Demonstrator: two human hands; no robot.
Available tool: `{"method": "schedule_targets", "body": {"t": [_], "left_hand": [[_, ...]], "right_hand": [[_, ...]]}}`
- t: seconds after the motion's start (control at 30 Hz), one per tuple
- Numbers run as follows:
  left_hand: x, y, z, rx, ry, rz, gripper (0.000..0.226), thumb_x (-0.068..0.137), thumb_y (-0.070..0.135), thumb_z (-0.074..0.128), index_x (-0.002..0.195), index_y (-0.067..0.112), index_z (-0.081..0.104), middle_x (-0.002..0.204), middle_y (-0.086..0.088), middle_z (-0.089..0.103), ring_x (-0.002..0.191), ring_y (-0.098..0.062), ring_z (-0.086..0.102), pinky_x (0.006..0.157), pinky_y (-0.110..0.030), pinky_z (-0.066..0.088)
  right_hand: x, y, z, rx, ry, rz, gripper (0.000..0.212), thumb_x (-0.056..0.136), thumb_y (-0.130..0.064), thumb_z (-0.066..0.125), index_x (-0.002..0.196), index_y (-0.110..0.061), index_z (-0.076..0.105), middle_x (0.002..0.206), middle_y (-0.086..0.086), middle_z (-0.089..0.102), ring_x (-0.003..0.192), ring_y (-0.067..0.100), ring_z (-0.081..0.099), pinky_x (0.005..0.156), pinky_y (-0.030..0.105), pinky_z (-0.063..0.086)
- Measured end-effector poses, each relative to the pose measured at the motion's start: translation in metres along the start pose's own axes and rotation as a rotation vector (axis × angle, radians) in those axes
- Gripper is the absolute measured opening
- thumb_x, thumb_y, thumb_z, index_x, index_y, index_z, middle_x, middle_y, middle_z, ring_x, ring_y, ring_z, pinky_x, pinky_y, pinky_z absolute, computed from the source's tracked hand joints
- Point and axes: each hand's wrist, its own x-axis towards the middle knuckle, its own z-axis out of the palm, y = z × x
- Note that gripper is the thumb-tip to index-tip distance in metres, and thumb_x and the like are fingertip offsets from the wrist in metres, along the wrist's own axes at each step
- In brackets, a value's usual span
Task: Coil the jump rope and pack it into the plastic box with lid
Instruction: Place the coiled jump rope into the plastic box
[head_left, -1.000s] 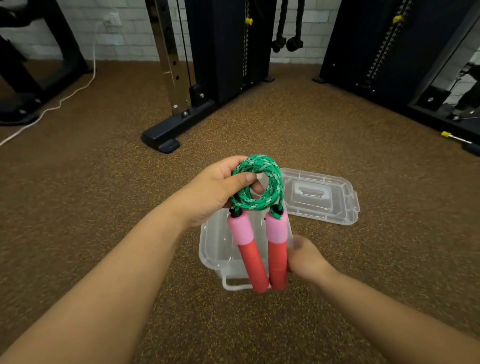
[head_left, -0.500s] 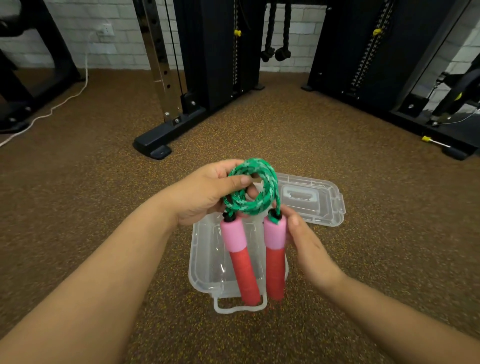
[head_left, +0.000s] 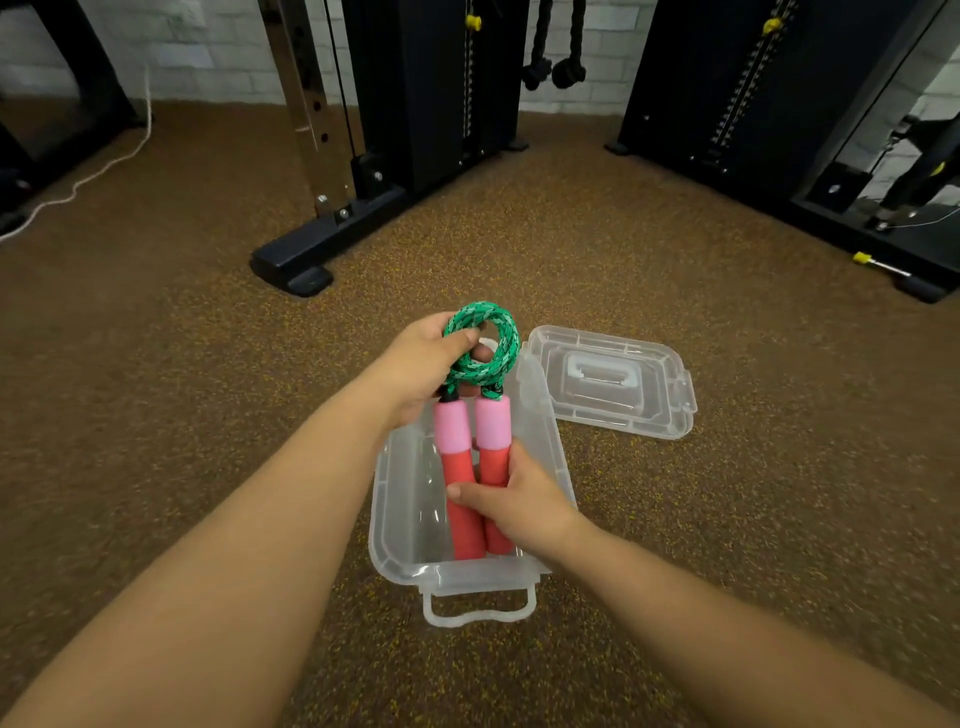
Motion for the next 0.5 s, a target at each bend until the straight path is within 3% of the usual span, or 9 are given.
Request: {"method": "schedule_targets", "body": {"t": [0.1, 0.23, 0.33, 0.43, 0.5], "left_hand": [[0.022, -0.028, -0.002, 0.002, 0.053, -0.122, 0.012, 0.098, 0.011, 0.046, 0.096, 0.013, 0.058, 0.082, -0.008, 0.061, 0.068, -0.019, 0.06, 0.053, -0.029, 0.055], [0.04, -0.064, -0.009, 0.074, 0.07, -0.385, 0.008, 0.097, 0.012, 0.048, 0.103, 0.011, 0.054, 0.081, -0.014, 0.063, 0.048, -0.021, 0.065, 0.044, -0.025, 0.049], [0.049, -0.083, -0.01, 0.111, 0.083, -0.458, 0.013, 0.097, 0.011, 0.049, 0.108, 0.005, 0.053, 0.078, -0.018, 0.065, 0.04, -0.021, 0.064, 0.04, -0.023, 0.044], [0.061, -0.095, -0.009, 0.101, 0.175, -0.453, 0.013, 0.095, 0.008, 0.051, 0.106, 0.002, 0.055, 0.092, -0.026, 0.064, 0.05, -0.027, 0.063, 0.039, -0.028, 0.05], [0.07, -0.103, -0.009, 0.231, 0.209, -0.43, 0.02, 0.093, 0.008, 0.054, 0.111, -0.001, 0.056, 0.105, -0.025, 0.063, 0.066, -0.028, 0.061, 0.048, -0.03, 0.053]], "right_hand": [[0.013, 0.011, 0.0, -0.115, 0.022, 0.11, 0.043, 0.077, -0.022, 0.073, 0.111, -0.017, 0.046, 0.107, 0.017, 0.064, 0.097, 0.026, 0.065, 0.087, 0.047, 0.055], [0.034, 0.021, -0.001, -0.236, 0.013, 0.246, 0.035, 0.086, -0.021, 0.064, 0.114, -0.01, 0.046, 0.097, 0.009, 0.06, 0.09, 0.023, 0.061, 0.08, 0.039, 0.053], [0.047, 0.029, 0.002, -0.299, 0.025, 0.318, 0.038, 0.086, -0.02, 0.063, 0.118, -0.007, 0.046, 0.097, 0.011, 0.06, 0.089, 0.025, 0.062, 0.081, 0.039, 0.055], [0.057, 0.031, 0.005, -0.418, 0.032, 0.385, 0.05, 0.088, -0.021, 0.062, 0.127, -0.005, 0.035, 0.117, 0.017, 0.059, 0.106, 0.031, 0.061, 0.087, 0.038, 0.052], [0.061, 0.031, 0.007, -0.551, 0.018, 0.413, 0.056, 0.091, -0.022, 0.059, 0.132, -0.003, 0.026, 0.132, 0.018, 0.053, 0.118, 0.034, 0.055, 0.092, 0.038, 0.045]]}}
